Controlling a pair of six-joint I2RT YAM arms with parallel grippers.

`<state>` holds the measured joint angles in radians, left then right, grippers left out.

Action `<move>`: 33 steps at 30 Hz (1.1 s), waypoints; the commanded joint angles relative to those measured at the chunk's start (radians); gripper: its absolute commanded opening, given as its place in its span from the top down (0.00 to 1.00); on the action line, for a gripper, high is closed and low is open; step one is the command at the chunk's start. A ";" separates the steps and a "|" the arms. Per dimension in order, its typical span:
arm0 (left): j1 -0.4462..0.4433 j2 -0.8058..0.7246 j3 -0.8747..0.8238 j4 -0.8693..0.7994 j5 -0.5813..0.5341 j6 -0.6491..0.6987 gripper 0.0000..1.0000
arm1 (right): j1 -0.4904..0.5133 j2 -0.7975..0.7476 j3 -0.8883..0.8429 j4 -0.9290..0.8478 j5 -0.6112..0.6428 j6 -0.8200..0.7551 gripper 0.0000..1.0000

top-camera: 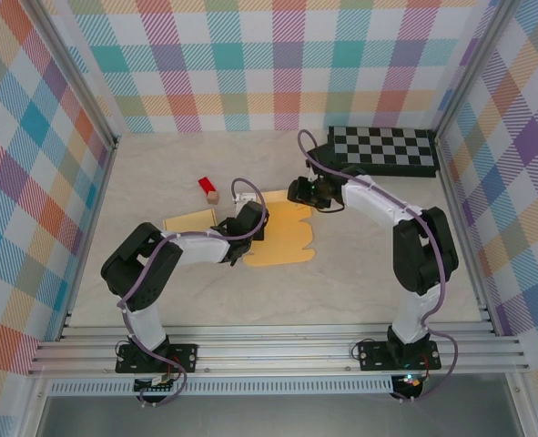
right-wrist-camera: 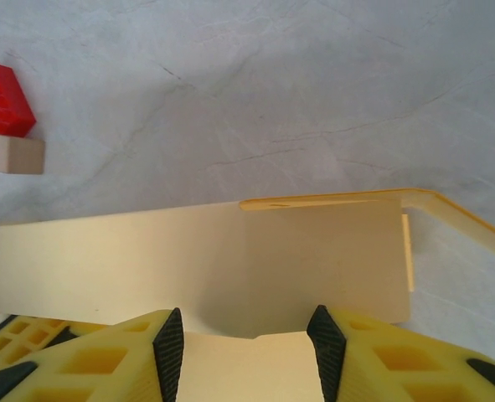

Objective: Fold the paper box

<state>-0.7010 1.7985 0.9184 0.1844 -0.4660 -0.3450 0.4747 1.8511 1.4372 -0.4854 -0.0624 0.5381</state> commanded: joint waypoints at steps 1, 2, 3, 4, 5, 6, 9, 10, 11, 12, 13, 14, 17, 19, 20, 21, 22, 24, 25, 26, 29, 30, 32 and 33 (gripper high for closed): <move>-0.022 -0.018 0.018 -0.050 0.028 0.002 1.00 | -0.005 0.033 0.051 -0.100 0.050 -0.088 0.52; -0.023 -0.015 0.024 -0.061 0.021 0.001 1.00 | -0.005 0.033 0.061 -0.117 0.052 -0.099 0.51; -0.023 -0.012 0.029 -0.072 0.013 -0.003 1.00 | -0.005 0.025 0.063 -0.127 0.049 -0.104 0.51; -0.023 -0.010 0.034 -0.078 0.006 -0.007 1.00 | -0.005 0.013 0.058 -0.126 0.047 -0.106 0.50; -0.023 -0.009 0.034 -0.083 -0.002 -0.011 1.00 | -0.005 0.000 0.052 -0.123 0.046 -0.104 0.49; -0.023 -0.007 0.038 -0.089 -0.011 -0.015 1.00 | -0.006 -0.011 0.049 -0.125 0.049 -0.104 0.48; -0.022 -0.001 0.049 -0.111 -0.030 -0.023 1.00 | -0.005 -0.025 0.061 -0.136 0.063 -0.108 0.47; -0.023 0.001 0.052 -0.114 -0.031 -0.023 1.00 | -0.005 -0.026 0.068 -0.142 0.069 -0.111 0.47; -0.023 0.003 0.053 -0.114 -0.031 -0.023 1.00 | -0.005 -0.023 0.077 -0.148 0.077 -0.117 0.46; -0.023 0.002 0.054 -0.115 -0.032 -0.024 1.00 | -0.005 -0.017 0.086 -0.156 0.085 -0.119 0.46; -0.023 0.002 0.054 -0.117 -0.033 -0.025 1.00 | -0.005 -0.013 0.095 -0.164 0.092 -0.121 0.46; -0.023 0.002 0.054 -0.117 -0.033 -0.026 1.00 | -0.005 -0.010 0.102 -0.167 0.093 -0.120 0.46; -0.023 0.001 0.053 -0.118 -0.032 -0.025 1.00 | -0.005 -0.001 0.106 -0.156 0.099 -0.109 0.45; -0.023 -0.001 0.052 -0.117 -0.031 -0.025 1.00 | -0.005 0.017 0.111 -0.145 0.111 -0.115 0.44; -0.023 -0.001 0.051 -0.116 -0.031 -0.025 1.00 | -0.005 0.034 0.116 -0.141 0.114 -0.122 0.44; -0.023 -0.001 0.050 -0.114 -0.028 -0.023 1.00 | -0.005 0.055 0.131 -0.149 0.117 -0.127 0.44; -0.022 -0.001 0.051 -0.114 -0.028 -0.024 1.00 | -0.005 0.073 0.148 -0.162 0.114 -0.128 0.43; -0.024 -0.001 0.055 -0.118 -0.028 -0.028 1.00 | -0.005 0.095 0.151 -0.172 0.084 -0.108 0.43; -0.024 -0.002 0.058 -0.121 -0.030 -0.029 1.00 | -0.004 0.089 0.133 -0.159 0.074 -0.096 0.43; -0.024 -0.002 0.059 -0.125 -0.032 -0.033 1.00 | -0.004 0.078 0.106 -0.140 0.068 -0.078 0.42; -0.026 -0.002 0.063 -0.130 -0.044 -0.035 1.00 | -0.004 0.050 0.046 -0.111 0.047 -0.030 0.42; -0.026 -0.002 0.064 -0.129 -0.046 -0.035 1.00 | -0.003 0.044 0.027 -0.096 0.031 -0.016 0.41; -0.026 0.001 0.064 -0.130 -0.048 -0.041 1.00 | -0.004 0.040 -0.001 -0.075 -0.014 0.014 0.41; -0.026 0.002 0.064 -0.132 -0.051 -0.045 1.00 | -0.002 0.037 -0.016 -0.064 -0.038 0.030 0.41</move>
<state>-0.7113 1.7981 0.9668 0.0891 -0.4995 -0.3611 0.4675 1.8793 1.4883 -0.5163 0.0063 0.4911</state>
